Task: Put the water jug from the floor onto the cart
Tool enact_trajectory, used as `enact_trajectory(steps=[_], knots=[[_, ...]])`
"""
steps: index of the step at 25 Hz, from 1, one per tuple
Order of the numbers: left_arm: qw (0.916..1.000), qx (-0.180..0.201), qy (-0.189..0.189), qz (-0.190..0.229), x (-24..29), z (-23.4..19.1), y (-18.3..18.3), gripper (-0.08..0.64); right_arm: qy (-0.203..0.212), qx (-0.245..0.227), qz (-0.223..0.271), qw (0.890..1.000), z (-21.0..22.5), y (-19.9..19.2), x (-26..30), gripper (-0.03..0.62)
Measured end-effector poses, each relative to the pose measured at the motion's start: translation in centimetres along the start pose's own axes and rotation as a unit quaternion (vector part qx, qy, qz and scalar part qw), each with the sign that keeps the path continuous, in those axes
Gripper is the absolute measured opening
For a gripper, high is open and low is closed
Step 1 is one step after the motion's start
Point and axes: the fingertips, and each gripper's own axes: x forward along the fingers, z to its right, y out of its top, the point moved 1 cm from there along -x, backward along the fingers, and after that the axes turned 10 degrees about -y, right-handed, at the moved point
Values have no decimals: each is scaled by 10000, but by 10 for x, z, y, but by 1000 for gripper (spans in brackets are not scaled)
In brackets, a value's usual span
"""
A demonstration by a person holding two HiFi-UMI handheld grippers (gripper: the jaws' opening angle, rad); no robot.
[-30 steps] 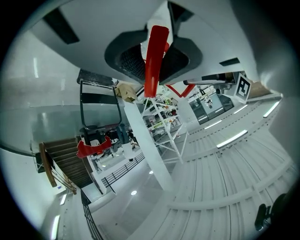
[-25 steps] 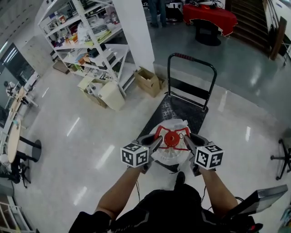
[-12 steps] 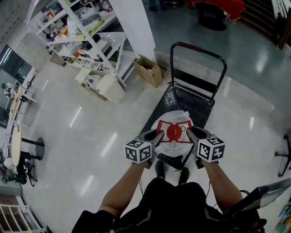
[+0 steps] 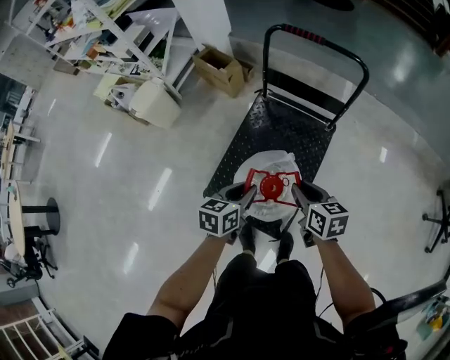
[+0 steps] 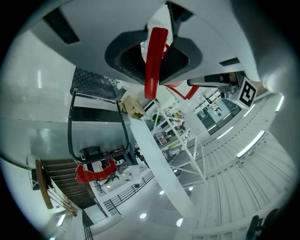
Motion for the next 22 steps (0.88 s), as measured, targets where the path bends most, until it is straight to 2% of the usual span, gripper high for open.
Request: enact_trajectory(steps=[7, 16, 22], knots=[[9992, -192, 7, -340, 34, -58, -31, 77, -145, 133, -291, 9994, 20, -35, 62, 87], [9963, -509, 56, -687, 53, -98, -70, 77, -349, 298, -594, 9972, 30, -73, 99, 87], [9962, -680, 107, -529, 58, -122, -75, 77, -284, 472, -599, 9967, 36, -78, 117, 87]])
